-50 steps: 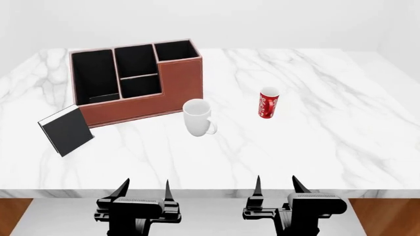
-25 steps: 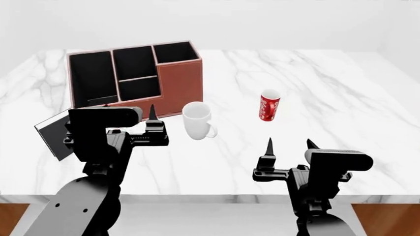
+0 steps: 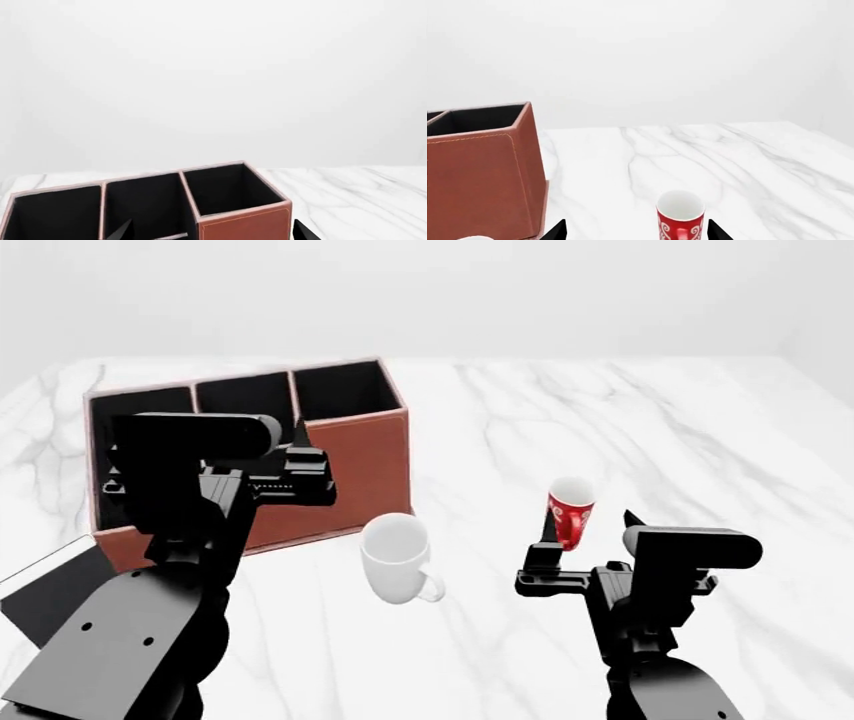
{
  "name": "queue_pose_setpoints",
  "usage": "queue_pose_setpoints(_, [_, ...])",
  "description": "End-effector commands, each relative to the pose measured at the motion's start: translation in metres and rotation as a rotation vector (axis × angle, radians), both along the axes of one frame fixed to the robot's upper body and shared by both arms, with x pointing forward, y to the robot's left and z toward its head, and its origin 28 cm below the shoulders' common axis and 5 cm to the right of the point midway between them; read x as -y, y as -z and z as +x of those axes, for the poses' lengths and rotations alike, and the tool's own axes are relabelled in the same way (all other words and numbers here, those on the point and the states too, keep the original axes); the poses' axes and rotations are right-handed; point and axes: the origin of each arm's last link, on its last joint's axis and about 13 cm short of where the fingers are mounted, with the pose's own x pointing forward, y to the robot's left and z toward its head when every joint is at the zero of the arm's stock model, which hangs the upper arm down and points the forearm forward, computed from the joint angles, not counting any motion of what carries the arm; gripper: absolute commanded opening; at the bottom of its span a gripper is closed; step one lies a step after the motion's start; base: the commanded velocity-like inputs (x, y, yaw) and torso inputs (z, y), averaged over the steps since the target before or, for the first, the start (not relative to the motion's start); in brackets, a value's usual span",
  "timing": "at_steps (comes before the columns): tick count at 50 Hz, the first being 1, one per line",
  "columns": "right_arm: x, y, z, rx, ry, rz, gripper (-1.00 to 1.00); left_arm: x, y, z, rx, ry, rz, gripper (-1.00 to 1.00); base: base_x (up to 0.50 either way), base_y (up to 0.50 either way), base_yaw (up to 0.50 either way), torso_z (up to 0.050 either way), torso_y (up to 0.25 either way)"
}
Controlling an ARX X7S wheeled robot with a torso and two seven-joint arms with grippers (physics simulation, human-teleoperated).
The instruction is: Pick up the red mug and place it to the right of the caddy.
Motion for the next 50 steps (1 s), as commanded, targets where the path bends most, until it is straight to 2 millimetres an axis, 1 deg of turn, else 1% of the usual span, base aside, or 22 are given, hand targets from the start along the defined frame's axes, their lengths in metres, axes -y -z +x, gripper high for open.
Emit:
queue_pose_setpoints(1, [0.0,0.0,0.0,0.0,-0.008,0.008,1.0,-0.001,-0.004,0.0,0.012,-0.002,0.007,1.0,0.5,0.0,0.0,0.0,0.0])
queue_pose_setpoints(16, [0.0,0.003,-0.001,0.0,-0.006,0.013,1.0,-0.002,-0.005,-0.001,0.023,-0.012,0.015,1.0,0.48,0.0,0.0,0.0,0.001])
queue_pose_setpoints(19, [0.0,0.004,0.0,-0.004,0.026,-0.017,1.0,-0.002,-0.005,-0.001,0.026,-0.013,0.015,1.0,0.0,0.0,0.0,0.0,0.004])
queue_pose_setpoints(26, [0.004,0.009,-0.001,-0.007,0.071,-0.024,1.0,-0.003,-0.006,0.0,0.029,-0.018,0.017,1.0,0.0,0.0,0.0,0.0,0.0])
queue_pose_setpoints(29, [0.007,0.014,-0.005,0.006,0.07,-0.031,1.0,-0.003,-0.006,-0.001,0.031,-0.021,0.018,1.0,0.0,0.0,0.0,0.0,0.0])
queue_pose_setpoints(30, [0.007,0.015,-0.006,0.026,0.057,-0.056,1.0,-0.003,-0.006,-0.001,0.031,-0.02,0.018,1.0,0.0,0.0,0.0,0.0,0.0])
queue_pose_setpoints(31, [0.007,0.02,-0.01,0.039,0.071,-0.105,1.0,-0.003,-0.006,-0.001,0.032,-0.021,0.018,1.0,0.0,0.0,0.0,0.0,0.0])
queue_pose_setpoints(32, [0.007,0.022,-0.012,0.039,0.074,-0.107,1.0,-0.003,-0.006,-0.001,0.033,-0.021,0.02,1.0,0.0,0.0,0.0,0.0,0.0])
queue_pose_setpoints(35, [0.007,0.029,-0.02,-0.006,0.039,-0.121,1.0,-0.003,-0.006,-0.001,0.034,-0.02,0.021,1.0,0.0,0.0,0.0,0.0,0.0])
queue_pose_setpoints(36, [0.006,0.035,-0.025,-0.038,0.025,-0.137,1.0,-0.003,-0.005,0.0,0.034,-0.019,0.021,1.0,0.0,0.0,0.0,0.0,0.0])
queue_pose_setpoints(38, [0.007,0.038,-0.027,-0.063,0.014,-0.133,1.0,-0.003,-0.005,0.0,0.034,-0.018,0.022,1.0,0.0,0.0,0.0,0.0,0.0])
queue_pose_setpoints(41, [0.007,0.041,-0.028,-0.1,-0.003,-0.117,1.0,-0.002,-0.005,0.0,0.035,-0.016,0.023,1.0,0.0,0.0,0.0,0.0,0.0])
queue_pose_setpoints(50, [0.008,0.048,-0.026,-0.135,-0.007,-0.123,1.0,-0.004,-0.005,0.0,0.037,-0.022,0.021,1.0,0.0,0.0,0.0,0.0,0.0])
